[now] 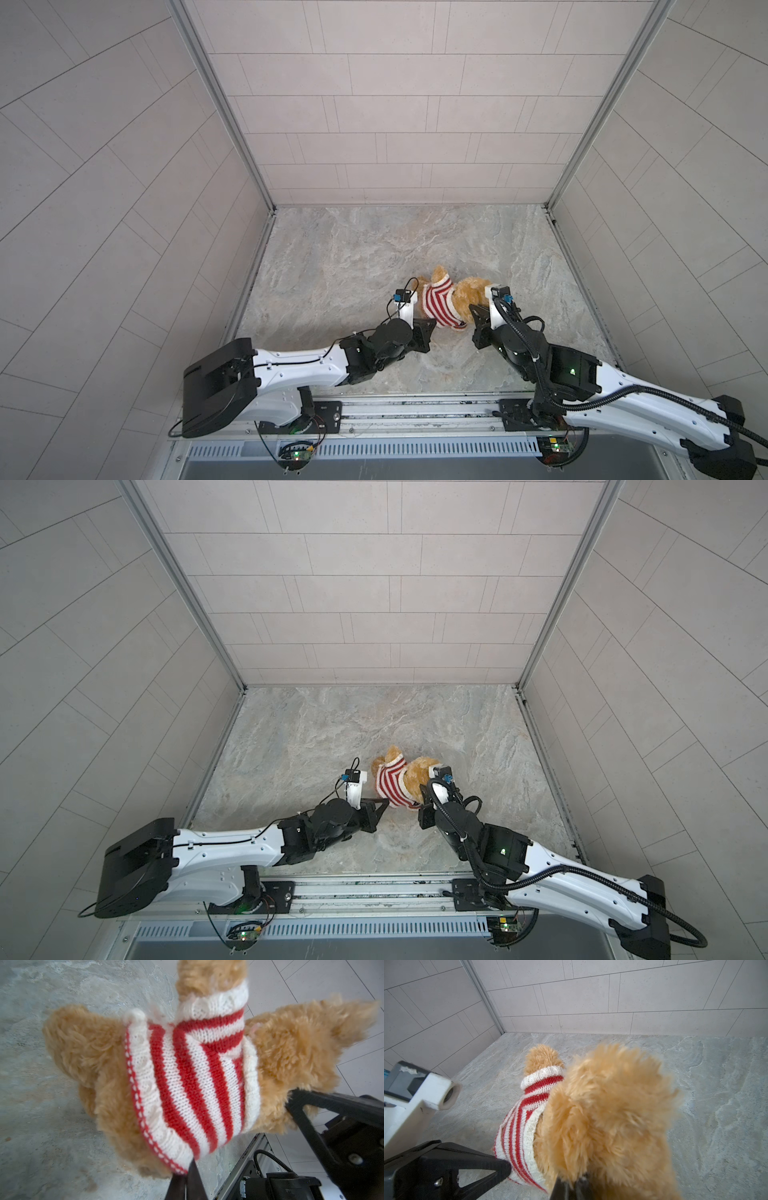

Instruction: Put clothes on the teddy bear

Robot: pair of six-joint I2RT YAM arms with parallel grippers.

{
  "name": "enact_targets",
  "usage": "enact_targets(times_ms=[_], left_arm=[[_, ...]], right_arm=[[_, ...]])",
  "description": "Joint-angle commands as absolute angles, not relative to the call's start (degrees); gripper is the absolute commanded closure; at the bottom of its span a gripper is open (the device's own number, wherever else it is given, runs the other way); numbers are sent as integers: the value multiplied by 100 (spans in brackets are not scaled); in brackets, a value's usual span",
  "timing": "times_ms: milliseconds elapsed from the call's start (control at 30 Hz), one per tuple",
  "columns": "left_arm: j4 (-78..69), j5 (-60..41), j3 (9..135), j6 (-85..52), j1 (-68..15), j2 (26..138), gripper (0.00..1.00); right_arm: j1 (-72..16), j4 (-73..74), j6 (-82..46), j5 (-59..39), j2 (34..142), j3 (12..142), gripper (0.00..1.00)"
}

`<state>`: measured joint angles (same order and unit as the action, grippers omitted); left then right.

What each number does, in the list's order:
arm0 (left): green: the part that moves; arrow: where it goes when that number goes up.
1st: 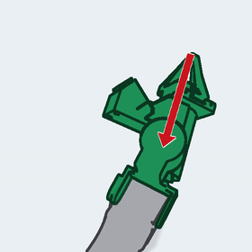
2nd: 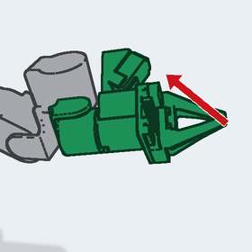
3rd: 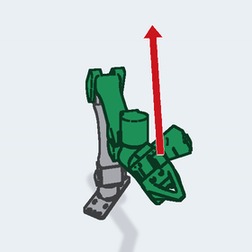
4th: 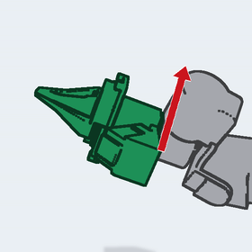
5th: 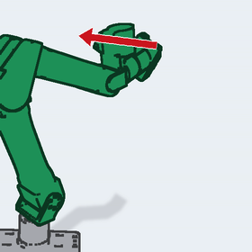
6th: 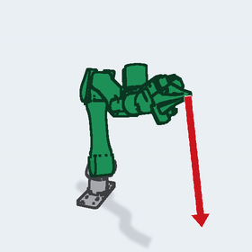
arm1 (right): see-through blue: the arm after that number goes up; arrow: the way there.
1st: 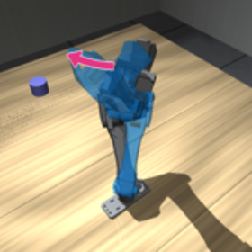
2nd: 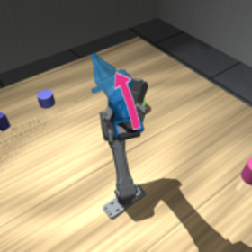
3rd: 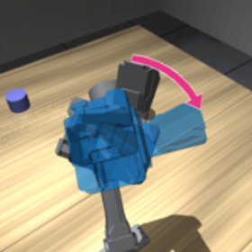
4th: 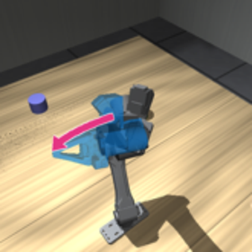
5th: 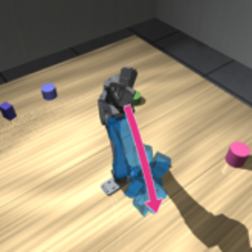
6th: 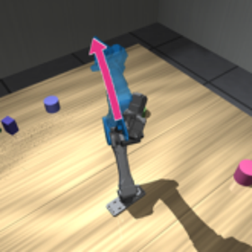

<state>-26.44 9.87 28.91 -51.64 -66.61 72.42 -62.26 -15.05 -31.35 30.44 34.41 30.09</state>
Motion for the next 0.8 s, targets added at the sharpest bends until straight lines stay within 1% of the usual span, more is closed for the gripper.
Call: enact_targets(times_ms=[0, 133, 500, 667, 767], left_arm=[[-2637, 1069, 2586, -5184, -6609, 7000, 97], [-2467, 1164, 2259, -5212, -6568, 6715, 99], [-1692, 1633, 1757, -5087, -6469, 5665, 100], [-1658, 1357, 2003, -4772, -6473, 5823, 100], [-2030, 959, 2137, -4612, -6477, 6119, 98]], right_arm=[[-6262, -1541, -3047, 3204, 3323, 3259, 100], [-6260, -1638, -2954, 3182, 3292, 3327, 100], [-6258, -1840, -2812, 3209, 3217, 3516, 100], [-6258, -1743, -2830, 3099, 3353, 3514, 100], [-6258, -1690, -2791, 2990, 3381, 3513, 100]])
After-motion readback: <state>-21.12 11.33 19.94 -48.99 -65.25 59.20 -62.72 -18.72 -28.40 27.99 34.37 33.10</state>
